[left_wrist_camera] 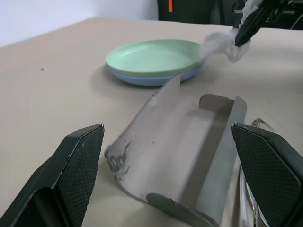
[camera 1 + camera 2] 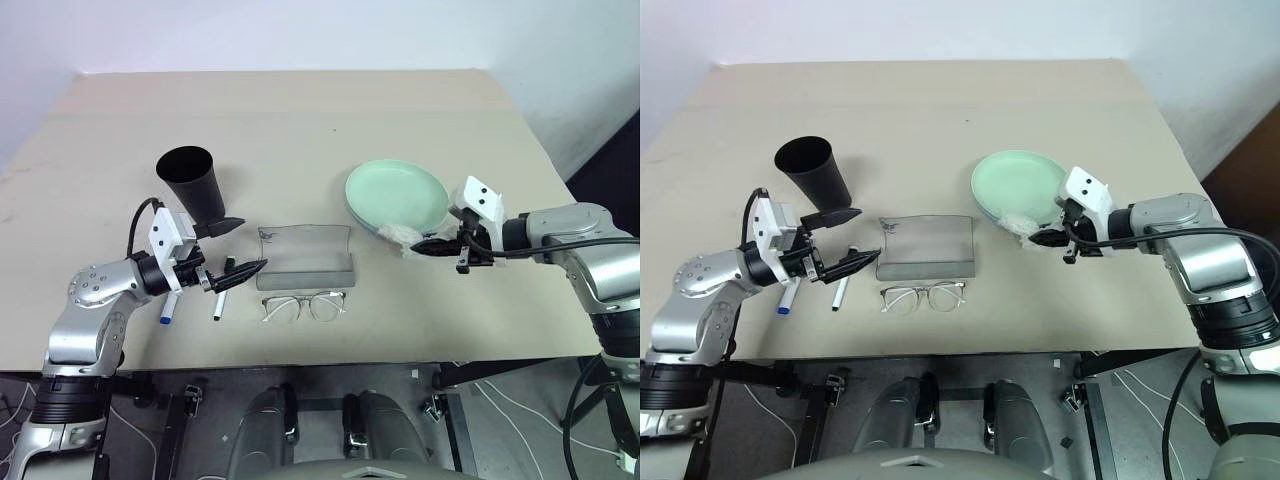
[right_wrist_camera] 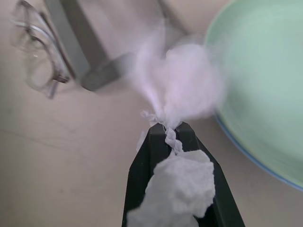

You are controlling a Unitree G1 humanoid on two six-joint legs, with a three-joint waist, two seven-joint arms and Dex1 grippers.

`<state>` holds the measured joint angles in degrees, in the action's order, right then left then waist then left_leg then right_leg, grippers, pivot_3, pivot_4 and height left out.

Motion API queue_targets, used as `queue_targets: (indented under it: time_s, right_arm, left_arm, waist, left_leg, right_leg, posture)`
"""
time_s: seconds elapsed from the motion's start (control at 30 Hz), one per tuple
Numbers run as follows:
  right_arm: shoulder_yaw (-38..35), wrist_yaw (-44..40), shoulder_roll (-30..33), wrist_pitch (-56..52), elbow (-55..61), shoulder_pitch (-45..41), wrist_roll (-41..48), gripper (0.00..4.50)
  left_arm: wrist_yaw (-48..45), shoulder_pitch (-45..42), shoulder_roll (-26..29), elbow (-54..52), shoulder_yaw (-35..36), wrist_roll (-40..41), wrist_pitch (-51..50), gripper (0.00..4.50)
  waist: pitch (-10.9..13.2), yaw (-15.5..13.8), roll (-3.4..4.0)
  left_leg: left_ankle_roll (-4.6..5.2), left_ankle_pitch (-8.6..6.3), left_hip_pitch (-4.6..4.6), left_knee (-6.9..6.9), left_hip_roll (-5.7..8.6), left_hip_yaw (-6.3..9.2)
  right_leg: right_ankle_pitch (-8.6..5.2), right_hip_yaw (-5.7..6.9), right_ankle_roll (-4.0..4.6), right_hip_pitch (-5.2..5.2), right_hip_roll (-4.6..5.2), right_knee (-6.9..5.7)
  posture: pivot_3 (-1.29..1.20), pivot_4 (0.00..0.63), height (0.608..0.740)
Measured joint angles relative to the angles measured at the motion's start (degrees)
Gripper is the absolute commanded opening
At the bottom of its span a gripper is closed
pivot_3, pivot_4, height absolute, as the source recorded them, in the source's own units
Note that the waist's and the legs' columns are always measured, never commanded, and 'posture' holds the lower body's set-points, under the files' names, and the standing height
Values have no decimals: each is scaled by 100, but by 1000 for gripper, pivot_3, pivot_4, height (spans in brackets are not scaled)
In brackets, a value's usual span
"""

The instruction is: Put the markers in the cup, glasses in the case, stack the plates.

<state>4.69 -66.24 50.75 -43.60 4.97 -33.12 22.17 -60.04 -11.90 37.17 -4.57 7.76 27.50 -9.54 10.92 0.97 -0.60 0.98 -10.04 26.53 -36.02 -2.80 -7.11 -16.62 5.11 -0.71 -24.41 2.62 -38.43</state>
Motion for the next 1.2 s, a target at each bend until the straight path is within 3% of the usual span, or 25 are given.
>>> queue_targets:
  time_s: [0.23,0.57,0.83,1.2]
  right_arm:
    - [-456,373,-337,-107,-312,-900,338,24]
    - [82,1122,-1359,1398,-2720,-1619,-825,24]
    - [369,1109,-1618,1798,-3870,-1974,-1420,24]
    - [355,1035,-1683,1888,-4127,-2170,-1523,3715]
  left_arm:
    - [32,20,50,-3,57,2,10,4500]
    - [142,116,109,-211,250,38,-20,4500]
    - [228,291,126,-407,280,58,-126,4500]
    - [270,333,130,-482,280,63,-139,4500]
  waist:
    - [0,25,0]
    - [1,20,2]
    - [1,6,2]
    - [1,20,2]
  left_leg:
    - [-1,0,-3,3,-1,0]
    - [9,5,3,9,0,-20]
    - [9,5,1,4,0,-26]
    - [3,1,0,3,-1,-27]
  right_leg:
    - [0,-2,2,-6,0,4]
    - [4,-3,-2,-7,5,4]
    - [12,-6,-17,-7,4,-3]
    - [12,-7,-18,-7,4,-8]
  posture:
    - [0,150,715]
    - [0,150,715]
    - [0,150,715]
    - [0,150,715]
